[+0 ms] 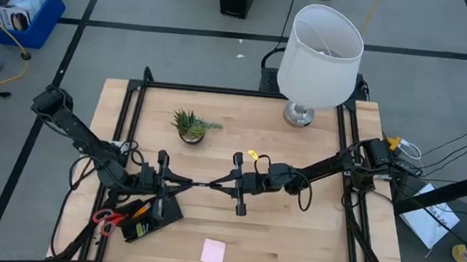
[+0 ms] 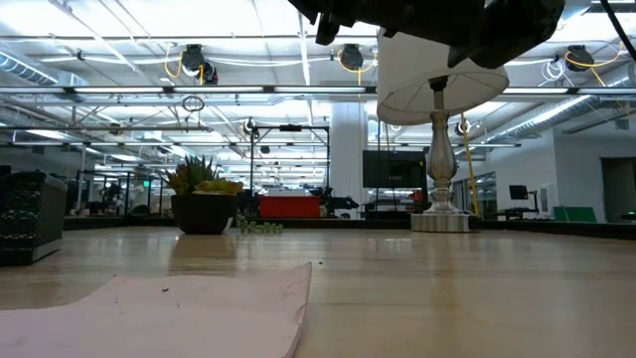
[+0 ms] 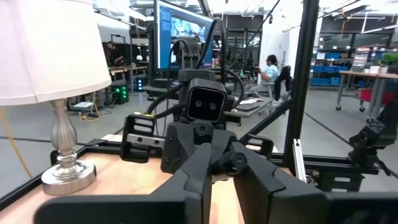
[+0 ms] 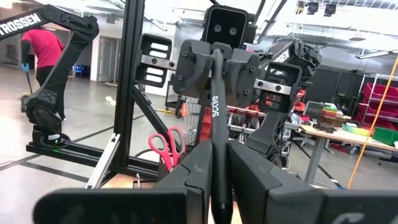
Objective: Pick and place office supplies into organizer
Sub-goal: Put the pen into the top left section of the desk organizer
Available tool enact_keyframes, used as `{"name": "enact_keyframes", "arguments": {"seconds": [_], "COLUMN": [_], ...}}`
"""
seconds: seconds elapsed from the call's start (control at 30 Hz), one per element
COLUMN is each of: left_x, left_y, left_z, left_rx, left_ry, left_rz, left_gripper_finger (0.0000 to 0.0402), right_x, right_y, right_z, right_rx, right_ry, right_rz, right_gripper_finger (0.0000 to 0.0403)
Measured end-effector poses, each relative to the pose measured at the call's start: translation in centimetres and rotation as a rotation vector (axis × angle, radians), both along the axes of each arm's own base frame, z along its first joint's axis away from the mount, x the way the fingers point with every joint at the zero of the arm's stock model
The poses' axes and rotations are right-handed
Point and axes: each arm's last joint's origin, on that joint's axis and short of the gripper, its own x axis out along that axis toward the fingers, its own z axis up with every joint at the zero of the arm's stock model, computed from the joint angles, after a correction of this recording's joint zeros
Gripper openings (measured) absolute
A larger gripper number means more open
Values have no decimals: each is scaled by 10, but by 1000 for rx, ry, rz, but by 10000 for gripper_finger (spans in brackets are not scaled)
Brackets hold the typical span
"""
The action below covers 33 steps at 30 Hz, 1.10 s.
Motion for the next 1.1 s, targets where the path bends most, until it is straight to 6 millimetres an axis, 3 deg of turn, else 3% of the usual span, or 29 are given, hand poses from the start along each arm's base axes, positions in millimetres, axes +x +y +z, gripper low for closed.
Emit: {"name": "enact_keyframes", "arguments": {"seconds": [0.17,0.43,0.7,0.93,1.1], "left_x": [0,0,0,0,0], "left_y": [0,0,0,0,0], "left_z": [0,0,0,0,0], "left_rx": [6,-3,1,-6,-2], "left_ry": [1,-1,1,-1,3], "left_rz": [13,1,13,4,6], "left_gripper_finger": [39,68,39,64,47], "right_x": [0,0,0,0,0], "right_y": [0,0,0,0,3], "right_z": [0,1,1,1,-1], "right_rx": [1,2,4,9,1], "right_ry": [0,-11,-14,-12,15], "right_rz": [0,0,0,2,7], "right_gripper_finger": [44,44,44,48,51]}}
